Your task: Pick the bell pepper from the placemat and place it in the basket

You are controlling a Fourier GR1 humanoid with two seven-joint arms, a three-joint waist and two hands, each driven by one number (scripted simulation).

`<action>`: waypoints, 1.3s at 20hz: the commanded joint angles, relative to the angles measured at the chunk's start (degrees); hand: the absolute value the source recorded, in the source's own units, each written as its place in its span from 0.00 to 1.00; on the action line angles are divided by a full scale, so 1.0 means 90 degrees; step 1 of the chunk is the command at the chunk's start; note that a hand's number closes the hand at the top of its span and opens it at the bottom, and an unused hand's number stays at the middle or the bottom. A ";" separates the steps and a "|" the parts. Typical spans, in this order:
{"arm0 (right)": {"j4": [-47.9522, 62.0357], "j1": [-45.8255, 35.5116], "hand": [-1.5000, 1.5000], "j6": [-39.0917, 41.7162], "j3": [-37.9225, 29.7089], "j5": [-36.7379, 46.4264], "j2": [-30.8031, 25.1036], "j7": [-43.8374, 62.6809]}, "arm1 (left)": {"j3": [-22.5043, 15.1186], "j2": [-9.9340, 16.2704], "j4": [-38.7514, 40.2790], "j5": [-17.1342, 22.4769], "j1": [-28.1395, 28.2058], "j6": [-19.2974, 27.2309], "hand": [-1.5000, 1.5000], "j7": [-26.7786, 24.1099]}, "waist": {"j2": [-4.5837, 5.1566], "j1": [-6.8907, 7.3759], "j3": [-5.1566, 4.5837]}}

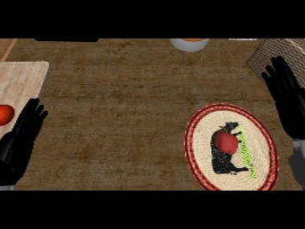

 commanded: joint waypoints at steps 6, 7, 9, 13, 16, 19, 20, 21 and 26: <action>0.0531 -0.1558 1.00 0.1752 -0.0553 -0.0145 -0.0763 -0.1648 | 0.0308 0.0515 0.0759 -0.0200 -0.1193 0.0105 0.50 0.1191 | -0.0131 -0.0063 0.0092; -0.0158 -0.1374 1.00 0.2279 0.0728 0.1491 -0.1801 -0.1535 | 0.0013 0.0268 0.0621 -0.0196 -0.0796 -0.0006 0.50 0.0893 | -0.0112 0.0107 -0.0005; -0.0165 -0.1204 0.00 0.2283 0.1456 0.2219 -0.1469 -0.2178 | -0.0050 0.0233 0.0758 -0.0206 -0.0980 -0.0008 0.50 0.1079 | -0.0091 0.0086 0.0059; -0.0014 -0.0765 0.00 0.0345 0.2673 0.4137 -0.0091 -0.2709 | -0.0023 0.0173 0.1045 -0.0168 -0.1308 0.0002 0.50 0.1414 | -0.0171 -0.0015 0.0074; 0.0067 -0.1109 0.00 -0.0657 0.3329 0.5195 0.0801 -0.1474 | -0.0044 0.0181 0.1063 -0.0226 -0.1548 -0.0009 0.50 0.1645 | -0.0229 -0.0027 0.0061; -0.0185 -0.1500 0.00 -0.0373 0.3618 0.5710 0.1179 0.0380 | -0.0114 -0.0016 0.1242 -0.0354 -0.1756 0.0058 0.50 0.1716 | -0.0256 -0.0111 0.0055; -0.0712 -0.1521 0.00 -0.0041 0.3590 0.5720 0.1054 0.1076 | 0.0135 0.0112 0.1530 -0.0198 -0.1664 -0.0187 0.50 0.1525 | -0.0273 -0.0167 0.0049; -0.0566 -0.1775 0.00 0.0341 0.3548 0.5740 0.0995 0.1555 | 0.0059 -0.0019 0.1652 -0.0368 -0.1543 -0.0044 0.50 0.1295 | -0.0270 -0.0152 0.0043; -0.0370 -0.2849 0.00 0.1679 0.3471 0.6650 0.0228 0.3390 | 0.0144 0.0196 0.1567 -0.0212 -0.1660 -0.0235 0.50 0.1594 | -0.0363 -0.0221 0.0018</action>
